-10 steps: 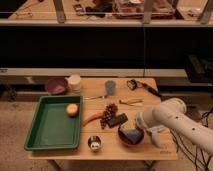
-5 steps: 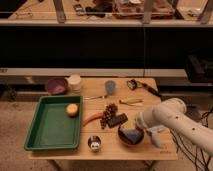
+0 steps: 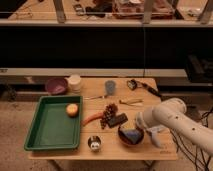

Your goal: Place grapes in metal cup

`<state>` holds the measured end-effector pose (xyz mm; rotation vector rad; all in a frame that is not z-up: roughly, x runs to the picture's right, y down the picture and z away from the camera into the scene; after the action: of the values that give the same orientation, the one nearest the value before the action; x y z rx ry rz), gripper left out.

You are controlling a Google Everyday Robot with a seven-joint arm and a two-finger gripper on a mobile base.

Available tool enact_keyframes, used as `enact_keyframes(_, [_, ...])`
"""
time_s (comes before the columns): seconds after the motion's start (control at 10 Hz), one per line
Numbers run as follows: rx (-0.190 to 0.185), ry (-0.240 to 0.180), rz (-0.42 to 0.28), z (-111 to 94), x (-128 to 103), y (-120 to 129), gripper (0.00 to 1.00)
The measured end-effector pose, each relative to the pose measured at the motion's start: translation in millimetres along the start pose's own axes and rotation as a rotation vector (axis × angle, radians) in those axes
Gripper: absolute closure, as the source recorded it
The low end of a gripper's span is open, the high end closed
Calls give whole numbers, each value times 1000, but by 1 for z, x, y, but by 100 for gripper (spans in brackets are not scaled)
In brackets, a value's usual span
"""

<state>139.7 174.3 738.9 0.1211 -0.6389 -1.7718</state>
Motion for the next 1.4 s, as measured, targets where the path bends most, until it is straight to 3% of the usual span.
enact_keyframes(0.2, [-6,3,-8,-2,3,-1,33])
enact_keyframes(0.5, [-14,21,-55,2,52,-16,33])
enact_keyframes(0.6, [-29,20,-70,10,88,-17,33])
enact_keyframes(0.8, [-60,13,-71,19,129,-16,33])
enact_keyframes(1.0, [-128,-12,-44,34,182,-12,33])
enact_keyframes(1.2, [-161,-24,-23,39,202,-10,33])
enact_keyframes(1.4, [-167,-26,-20,39,204,-8,33])
